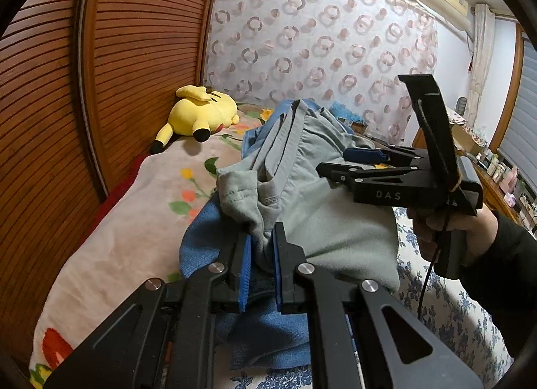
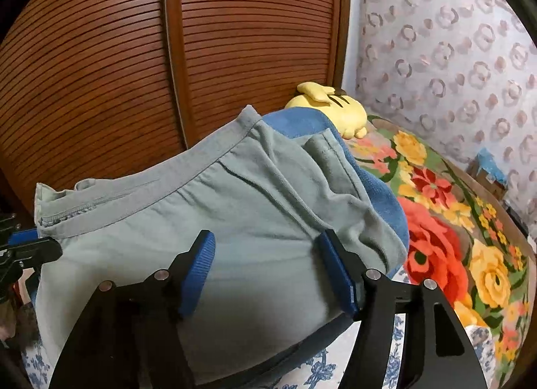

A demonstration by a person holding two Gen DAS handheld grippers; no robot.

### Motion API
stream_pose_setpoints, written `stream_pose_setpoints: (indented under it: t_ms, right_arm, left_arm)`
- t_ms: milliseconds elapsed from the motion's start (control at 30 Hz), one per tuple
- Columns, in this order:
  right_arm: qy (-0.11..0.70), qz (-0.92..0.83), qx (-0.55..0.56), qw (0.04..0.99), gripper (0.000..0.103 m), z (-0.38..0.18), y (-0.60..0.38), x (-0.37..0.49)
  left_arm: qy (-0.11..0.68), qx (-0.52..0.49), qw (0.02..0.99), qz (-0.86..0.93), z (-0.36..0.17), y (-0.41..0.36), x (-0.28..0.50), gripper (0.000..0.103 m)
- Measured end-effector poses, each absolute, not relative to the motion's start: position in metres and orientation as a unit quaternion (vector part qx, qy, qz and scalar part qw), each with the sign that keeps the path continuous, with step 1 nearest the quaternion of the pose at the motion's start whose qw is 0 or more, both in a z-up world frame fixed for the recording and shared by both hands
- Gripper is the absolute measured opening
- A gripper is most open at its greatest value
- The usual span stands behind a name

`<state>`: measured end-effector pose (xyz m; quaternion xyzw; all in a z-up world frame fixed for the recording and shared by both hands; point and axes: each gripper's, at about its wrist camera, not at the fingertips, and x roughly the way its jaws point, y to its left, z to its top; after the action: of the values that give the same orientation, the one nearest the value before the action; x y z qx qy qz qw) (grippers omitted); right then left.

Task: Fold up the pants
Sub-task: 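Lower the garment onto the jeans stack and open both tools, then withdraw both open tools from the stacked garments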

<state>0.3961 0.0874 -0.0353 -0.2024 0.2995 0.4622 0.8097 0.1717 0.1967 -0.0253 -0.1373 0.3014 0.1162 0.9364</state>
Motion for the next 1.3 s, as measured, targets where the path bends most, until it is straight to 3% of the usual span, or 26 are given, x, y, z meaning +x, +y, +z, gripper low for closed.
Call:
stream_pose_setpoints:
  t_ms: [133, 267, 333, 400, 433, 467, 500, 533, 700, 1300]
  right_arm:
    - [0.303, 0.457, -0.195, 0.813, 0.067, -0.027, 0.082, 0.384]
    - [0.303, 0.458, -0.171, 0.818, 0.067, -0.015, 0.068, 0.372]
    - [0.303, 0.459, -0.161, 0.819, 0.067, -0.012, 0.061, 0.366]
    - [0.3, 0.455, -0.158, 0.823, 0.067, -0.01, 0.053, 0.359]
    - [0.299, 0.454, -0.157, 0.824, 0.067, -0.009, 0.05, 0.356]
    - [0.298, 0.453, -0.155, 0.826, 0.067, -0.009, 0.046, 0.352]
    - [0.297, 0.452, -0.154, 0.827, 0.067, -0.009, 0.043, 0.348]
    - [0.297, 0.45, -0.153, 0.828, 0.067, -0.009, 0.039, 0.344]
    - [0.297, 0.442, -0.142, 0.835, 0.067, -0.007, 0.021, 0.324]
    - [0.282, 0.401, -0.11, 0.865, 0.072, 0.014, -0.05, 0.225]
  left_arm:
    - [0.302, -0.133, 0.936, 0.121, -0.023, 0.197, 0.17, 0.014]
    - [0.303, -0.132, 0.936, 0.121, -0.021, 0.197, 0.166, 0.026]
    - [0.301, -0.13, 0.937, 0.122, -0.021, 0.197, 0.166, 0.036]
    - [0.297, -0.126, 0.938, 0.124, -0.019, 0.196, 0.162, 0.052]
    - [0.296, -0.126, 0.939, 0.125, -0.018, 0.196, 0.159, 0.054]
    - [0.296, -0.126, 0.939, 0.124, -0.017, 0.196, 0.157, 0.064]
    - [0.296, -0.128, 0.939, 0.122, -0.016, 0.197, 0.155, 0.082]
    - [0.294, -0.128, 0.939, 0.121, -0.016, 0.196, 0.153, 0.085]
    - [0.292, -0.111, 0.941, 0.126, -0.01, 0.188, 0.141, 0.092]
    - [0.303, -0.076, 0.945, 0.098, -0.007, 0.143, 0.091, 0.092]
